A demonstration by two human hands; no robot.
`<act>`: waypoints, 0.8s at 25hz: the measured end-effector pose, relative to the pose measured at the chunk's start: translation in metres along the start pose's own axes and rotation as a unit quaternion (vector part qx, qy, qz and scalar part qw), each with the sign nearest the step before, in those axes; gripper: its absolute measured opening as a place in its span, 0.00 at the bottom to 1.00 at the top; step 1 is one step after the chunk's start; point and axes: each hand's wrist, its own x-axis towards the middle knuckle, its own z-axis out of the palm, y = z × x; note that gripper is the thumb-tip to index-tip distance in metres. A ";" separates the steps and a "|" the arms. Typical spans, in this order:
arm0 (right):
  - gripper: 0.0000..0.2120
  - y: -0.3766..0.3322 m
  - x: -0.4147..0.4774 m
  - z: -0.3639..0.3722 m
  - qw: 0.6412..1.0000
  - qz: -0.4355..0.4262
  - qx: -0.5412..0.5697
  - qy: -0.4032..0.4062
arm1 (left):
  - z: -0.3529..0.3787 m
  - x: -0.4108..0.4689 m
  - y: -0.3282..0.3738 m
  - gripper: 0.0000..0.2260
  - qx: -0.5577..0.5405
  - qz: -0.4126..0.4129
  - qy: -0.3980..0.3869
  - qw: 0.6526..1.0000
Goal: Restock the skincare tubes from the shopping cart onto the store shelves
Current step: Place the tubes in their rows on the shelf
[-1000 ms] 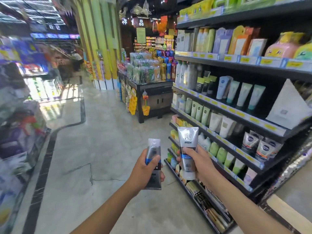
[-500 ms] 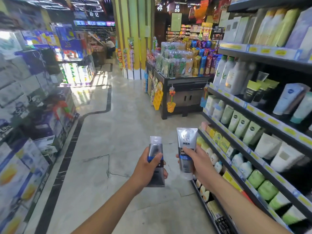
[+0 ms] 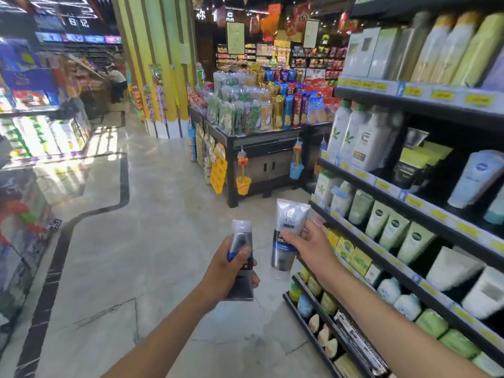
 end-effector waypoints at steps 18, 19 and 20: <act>0.08 -0.028 0.185 -0.169 0.963 -0.042 -0.179 0.199 | 0.162 0.276 0.050 0.07 0.002 0.049 -0.225 0.973; 0.07 -0.032 0.191 -0.176 0.955 -0.048 -0.205 0.208 | 0.169 0.286 0.054 0.08 0.008 0.052 -0.233 0.971; 0.08 -0.037 0.196 -0.182 0.946 -0.050 -0.233 0.220 | 0.177 0.299 0.057 0.08 0.006 0.051 -0.247 0.968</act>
